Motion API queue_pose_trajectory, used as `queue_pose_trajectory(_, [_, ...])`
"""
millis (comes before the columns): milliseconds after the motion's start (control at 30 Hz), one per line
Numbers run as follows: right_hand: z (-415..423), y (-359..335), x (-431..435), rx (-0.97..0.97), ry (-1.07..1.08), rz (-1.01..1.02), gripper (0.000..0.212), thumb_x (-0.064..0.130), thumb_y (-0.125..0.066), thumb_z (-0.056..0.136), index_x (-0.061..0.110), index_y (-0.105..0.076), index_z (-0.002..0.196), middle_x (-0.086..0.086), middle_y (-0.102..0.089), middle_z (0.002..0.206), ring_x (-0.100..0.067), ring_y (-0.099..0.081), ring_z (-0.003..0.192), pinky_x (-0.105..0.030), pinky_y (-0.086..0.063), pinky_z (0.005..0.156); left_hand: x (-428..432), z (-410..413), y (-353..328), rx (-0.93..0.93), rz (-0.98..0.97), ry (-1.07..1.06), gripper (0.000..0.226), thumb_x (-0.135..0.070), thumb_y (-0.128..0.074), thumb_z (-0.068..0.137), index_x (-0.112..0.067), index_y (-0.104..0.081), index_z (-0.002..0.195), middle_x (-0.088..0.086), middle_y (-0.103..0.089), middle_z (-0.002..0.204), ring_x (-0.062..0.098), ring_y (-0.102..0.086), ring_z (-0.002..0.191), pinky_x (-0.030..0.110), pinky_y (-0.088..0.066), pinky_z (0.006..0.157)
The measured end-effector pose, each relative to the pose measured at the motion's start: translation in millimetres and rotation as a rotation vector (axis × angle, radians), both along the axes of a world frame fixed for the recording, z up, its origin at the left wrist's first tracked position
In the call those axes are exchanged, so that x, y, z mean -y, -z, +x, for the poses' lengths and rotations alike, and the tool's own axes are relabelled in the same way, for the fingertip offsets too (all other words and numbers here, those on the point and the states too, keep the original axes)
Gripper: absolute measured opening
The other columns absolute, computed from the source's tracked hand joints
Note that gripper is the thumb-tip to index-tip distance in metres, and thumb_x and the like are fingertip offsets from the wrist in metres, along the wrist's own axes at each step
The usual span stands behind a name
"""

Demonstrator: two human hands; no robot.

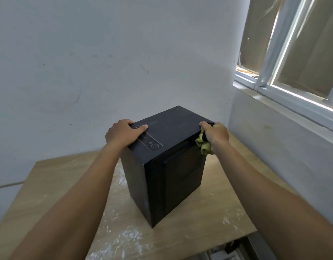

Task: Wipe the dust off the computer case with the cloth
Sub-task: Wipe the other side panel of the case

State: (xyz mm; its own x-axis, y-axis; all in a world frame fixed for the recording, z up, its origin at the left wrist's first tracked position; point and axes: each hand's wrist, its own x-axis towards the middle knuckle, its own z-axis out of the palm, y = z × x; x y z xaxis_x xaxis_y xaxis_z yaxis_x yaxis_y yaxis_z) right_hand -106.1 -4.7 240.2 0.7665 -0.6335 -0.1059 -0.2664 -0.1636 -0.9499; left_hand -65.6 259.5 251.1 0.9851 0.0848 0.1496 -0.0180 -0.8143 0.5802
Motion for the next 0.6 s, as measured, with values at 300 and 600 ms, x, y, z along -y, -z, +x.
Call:
queue_pose_trajectory(300, [51.9, -10.9, 7.7, -0.011, -0.241, 0.002, 0.035, 0.043, -0.071, 0.077, 0.019, -0.065, 0.103, -0.006, -0.066, 0.102, -0.026, -0.062, 0.092, -0.040, -0.055, 0.085, 20.9, -32.3, 4.7, 0.015, 0.066, -0.263, 0.058, -0.074, -0.059, 0.075, -0.020, -0.062, 0.097, -0.003, -0.065, 0.096, 0.024, -0.060, 0.097, 0.032, -0.041, 0.072])
queue_pose_trajectory(600, [70.8, -20.4, -12.0, 0.010, -0.292, -0.173, 0.039, 0.039, -0.067, 0.084, 0.027, -0.059, 0.120, -0.001, -0.059, 0.121, -0.025, -0.056, 0.107, -0.028, -0.040, 0.077, 35.3, -65.7, 4.4, 0.011, 0.199, -0.393, 0.067, -0.074, -0.053, 0.080, -0.012, -0.057, 0.104, 0.005, -0.064, 0.108, 0.030, -0.059, 0.106, 0.035, -0.041, 0.075])
